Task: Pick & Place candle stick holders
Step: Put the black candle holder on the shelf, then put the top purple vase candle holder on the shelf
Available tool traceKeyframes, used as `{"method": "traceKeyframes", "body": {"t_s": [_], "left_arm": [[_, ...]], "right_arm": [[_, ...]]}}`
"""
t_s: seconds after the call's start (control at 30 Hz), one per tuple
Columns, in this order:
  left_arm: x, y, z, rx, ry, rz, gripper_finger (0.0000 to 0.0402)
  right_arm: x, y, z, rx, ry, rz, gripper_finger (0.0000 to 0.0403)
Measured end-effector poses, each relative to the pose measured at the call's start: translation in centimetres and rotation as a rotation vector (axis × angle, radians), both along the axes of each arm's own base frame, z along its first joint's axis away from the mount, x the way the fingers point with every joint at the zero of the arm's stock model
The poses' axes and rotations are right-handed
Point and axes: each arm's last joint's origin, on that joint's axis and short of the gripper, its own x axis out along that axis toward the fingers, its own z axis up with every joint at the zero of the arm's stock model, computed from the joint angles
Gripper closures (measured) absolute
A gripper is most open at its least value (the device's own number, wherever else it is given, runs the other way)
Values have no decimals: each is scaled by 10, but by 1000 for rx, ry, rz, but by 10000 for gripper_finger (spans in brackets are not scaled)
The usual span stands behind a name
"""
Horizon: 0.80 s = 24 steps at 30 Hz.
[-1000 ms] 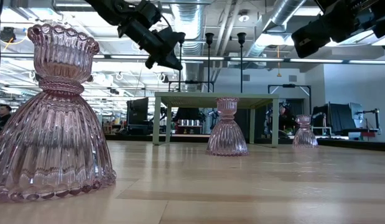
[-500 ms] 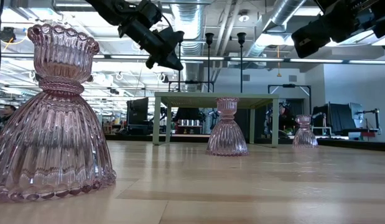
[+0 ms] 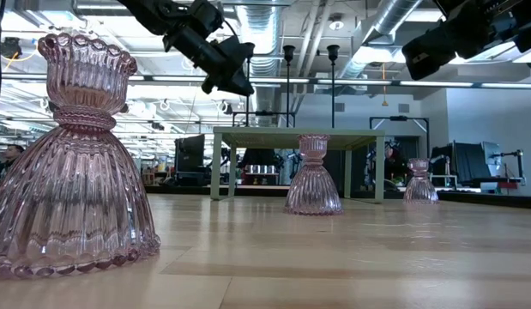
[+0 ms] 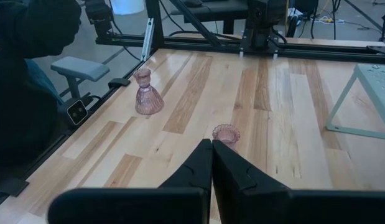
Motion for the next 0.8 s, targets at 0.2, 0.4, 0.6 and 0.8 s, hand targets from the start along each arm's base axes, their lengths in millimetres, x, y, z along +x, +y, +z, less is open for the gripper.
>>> {"method": "traceKeyframes", "body": {"t_s": [0.2, 0.4, 0.6, 0.8], "left_arm": [[-6, -5, 9, 19, -24, -1, 289], [-17, -15, 22, 29, -52, -37, 277], [-31, -28, 28, -2, -18, -50, 275], [-46, -45, 32, -43, 31, -67, 275]], "right_arm": [[0, 0, 0, 15, 6, -5, 403], [0, 0, 0, 18, 8, -6, 403], [0, 0, -1, 28, 15, -9, 403], [0, 0, -1, 27, 16, -8, 403]]}}
